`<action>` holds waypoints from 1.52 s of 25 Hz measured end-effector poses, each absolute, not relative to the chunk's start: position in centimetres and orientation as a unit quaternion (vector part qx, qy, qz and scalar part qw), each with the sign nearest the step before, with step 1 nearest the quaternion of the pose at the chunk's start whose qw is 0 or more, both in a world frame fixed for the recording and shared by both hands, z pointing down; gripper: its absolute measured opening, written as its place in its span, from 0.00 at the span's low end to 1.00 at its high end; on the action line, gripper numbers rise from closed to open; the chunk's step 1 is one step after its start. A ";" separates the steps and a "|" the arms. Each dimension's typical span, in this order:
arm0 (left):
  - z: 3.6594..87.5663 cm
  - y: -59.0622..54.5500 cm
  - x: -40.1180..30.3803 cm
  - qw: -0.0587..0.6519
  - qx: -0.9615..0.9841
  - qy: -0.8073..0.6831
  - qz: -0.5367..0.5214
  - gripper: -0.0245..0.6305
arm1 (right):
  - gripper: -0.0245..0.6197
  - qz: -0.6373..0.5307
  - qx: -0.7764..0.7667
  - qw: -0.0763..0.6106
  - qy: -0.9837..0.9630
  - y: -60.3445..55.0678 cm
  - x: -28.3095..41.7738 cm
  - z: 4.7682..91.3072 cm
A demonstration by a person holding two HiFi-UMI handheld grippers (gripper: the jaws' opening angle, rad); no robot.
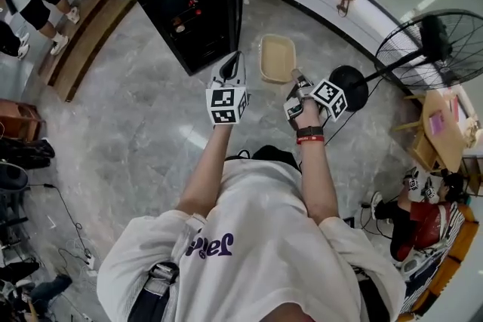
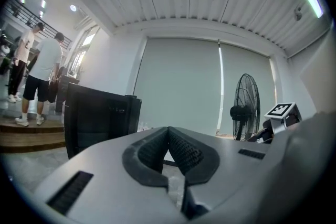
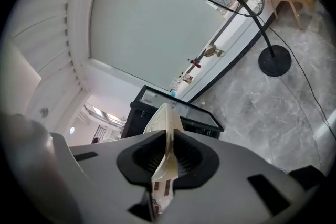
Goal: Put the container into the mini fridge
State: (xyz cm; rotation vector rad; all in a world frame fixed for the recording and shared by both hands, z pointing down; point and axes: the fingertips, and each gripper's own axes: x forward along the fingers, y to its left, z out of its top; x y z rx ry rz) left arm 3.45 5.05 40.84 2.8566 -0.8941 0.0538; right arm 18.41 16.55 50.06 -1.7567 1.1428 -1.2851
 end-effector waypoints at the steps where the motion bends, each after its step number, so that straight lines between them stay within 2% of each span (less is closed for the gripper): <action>1: 41.0 4.3 3.3 0.075 0.950 -0.303 0.019 0.07 | 0.13 -0.496 -0.671 0.329 0.443 15.6 18.3 50.1; 13: 40.7 -5.3 0.2 0.076 0.906 -0.417 0.008 0.07 | 0.13 -0.544 -0.596 0.261 0.530 0.0 16.5 50.4; 21: 40.3 -12.7 0.9 0.060 0.871 -0.487 0.007 0.07 | 0.13 -0.561 -0.538 0.224 0.588 -10.9 16.8 50.0; 38: 41.1 -19.3 2.2 0.063 0.815 -0.576 0.010 0.07 | 0.13 -0.583 -0.501 0.160 0.619 -19.7 19.4 51.9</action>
